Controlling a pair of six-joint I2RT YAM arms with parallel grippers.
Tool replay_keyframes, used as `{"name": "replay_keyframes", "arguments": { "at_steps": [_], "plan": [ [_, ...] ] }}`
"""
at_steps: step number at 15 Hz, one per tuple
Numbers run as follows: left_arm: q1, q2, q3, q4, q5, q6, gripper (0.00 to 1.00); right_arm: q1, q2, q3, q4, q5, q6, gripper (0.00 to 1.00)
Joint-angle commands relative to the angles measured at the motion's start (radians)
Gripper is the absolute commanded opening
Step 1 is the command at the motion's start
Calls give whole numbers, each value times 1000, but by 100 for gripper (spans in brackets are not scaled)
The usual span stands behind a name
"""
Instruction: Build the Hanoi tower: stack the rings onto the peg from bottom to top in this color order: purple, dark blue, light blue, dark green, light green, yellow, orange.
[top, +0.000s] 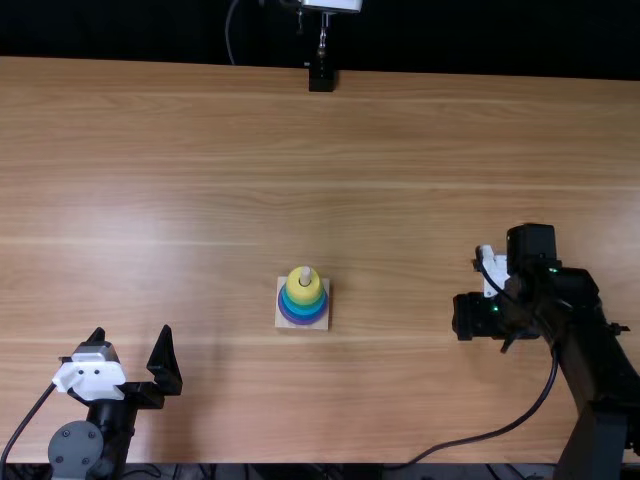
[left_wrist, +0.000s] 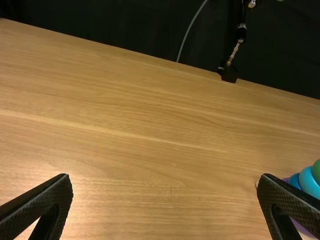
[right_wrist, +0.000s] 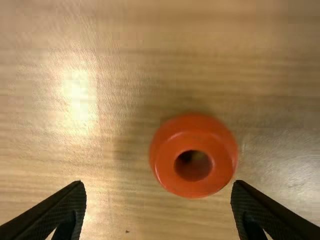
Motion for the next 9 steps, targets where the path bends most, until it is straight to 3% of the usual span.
{"name": "replay_keyframes", "arguments": {
  "at_steps": [1,9],
  "plan": [
    [2,-12,-55,-19,14,4,100,14,11,29,1,-4,-7,75],
    [2,-12,-55,-19,12,4,100,34,53,28,10,-4,-5,78]
  ]
}}
